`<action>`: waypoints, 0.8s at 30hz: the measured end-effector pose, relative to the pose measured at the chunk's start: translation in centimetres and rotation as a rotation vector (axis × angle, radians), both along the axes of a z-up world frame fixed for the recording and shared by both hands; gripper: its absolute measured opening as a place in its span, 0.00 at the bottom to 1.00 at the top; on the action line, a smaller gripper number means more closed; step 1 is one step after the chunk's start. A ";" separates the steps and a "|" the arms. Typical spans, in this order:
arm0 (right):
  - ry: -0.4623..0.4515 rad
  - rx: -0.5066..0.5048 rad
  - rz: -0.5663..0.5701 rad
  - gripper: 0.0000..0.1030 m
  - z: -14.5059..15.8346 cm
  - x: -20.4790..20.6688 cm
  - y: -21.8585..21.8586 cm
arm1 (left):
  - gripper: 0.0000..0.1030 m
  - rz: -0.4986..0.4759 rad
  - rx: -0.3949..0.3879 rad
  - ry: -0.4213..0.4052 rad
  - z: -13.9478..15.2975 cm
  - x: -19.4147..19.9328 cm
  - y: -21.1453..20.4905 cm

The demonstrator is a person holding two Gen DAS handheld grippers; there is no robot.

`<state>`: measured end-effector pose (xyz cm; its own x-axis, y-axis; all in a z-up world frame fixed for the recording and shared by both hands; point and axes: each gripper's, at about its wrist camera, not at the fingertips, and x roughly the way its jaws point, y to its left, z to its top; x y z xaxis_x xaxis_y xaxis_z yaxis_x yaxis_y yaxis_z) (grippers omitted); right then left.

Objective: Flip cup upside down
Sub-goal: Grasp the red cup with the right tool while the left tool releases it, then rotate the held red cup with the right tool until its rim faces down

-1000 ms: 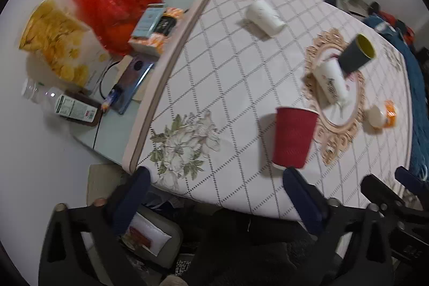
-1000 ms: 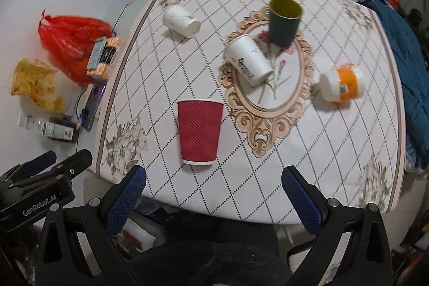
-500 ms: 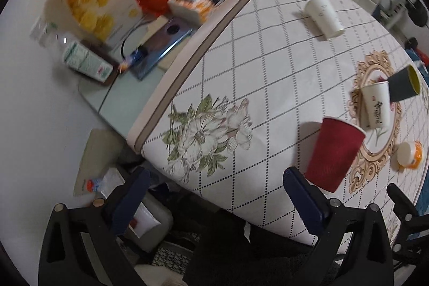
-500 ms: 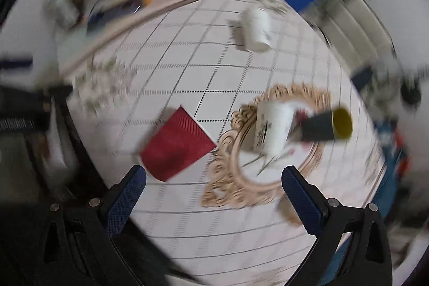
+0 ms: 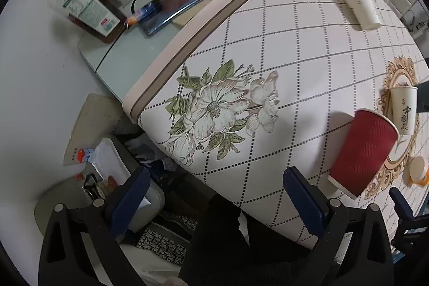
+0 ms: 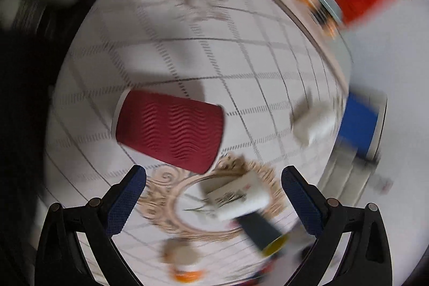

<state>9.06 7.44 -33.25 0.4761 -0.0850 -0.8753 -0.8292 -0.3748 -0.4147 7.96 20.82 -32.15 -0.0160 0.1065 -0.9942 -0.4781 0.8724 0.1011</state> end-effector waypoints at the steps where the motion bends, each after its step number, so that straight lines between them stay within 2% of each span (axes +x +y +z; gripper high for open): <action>1: -0.015 -0.027 0.072 0.99 -0.6 -0.5 -0.2 | 0.99 0.007 -0.001 0.003 -0.3 -0.1 0.1; 7: -0.083 -0.193 0.560 0.99 -3.8 -3.6 -2.4 | 0.99 0.034 -0.017 0.018 -1.8 -0.1 0.5; 12: -0.136 -0.317 0.923 0.99 -5.8 -4.2 -5.0 | 0.99 0.050 -0.029 0.027 -2.8 0.0 0.6; 17: -0.164 -0.405 1.109 0.99 -7.2 -3.3 -5.8 | 0.99 0.062 -0.041 0.033 -3.8 0.2 0.7; 24: -0.141 -0.443 1.164 0.99 -8.3 -3.0 -5.6 | 0.99 0.072 -0.052 0.048 -4.7 0.1 0.8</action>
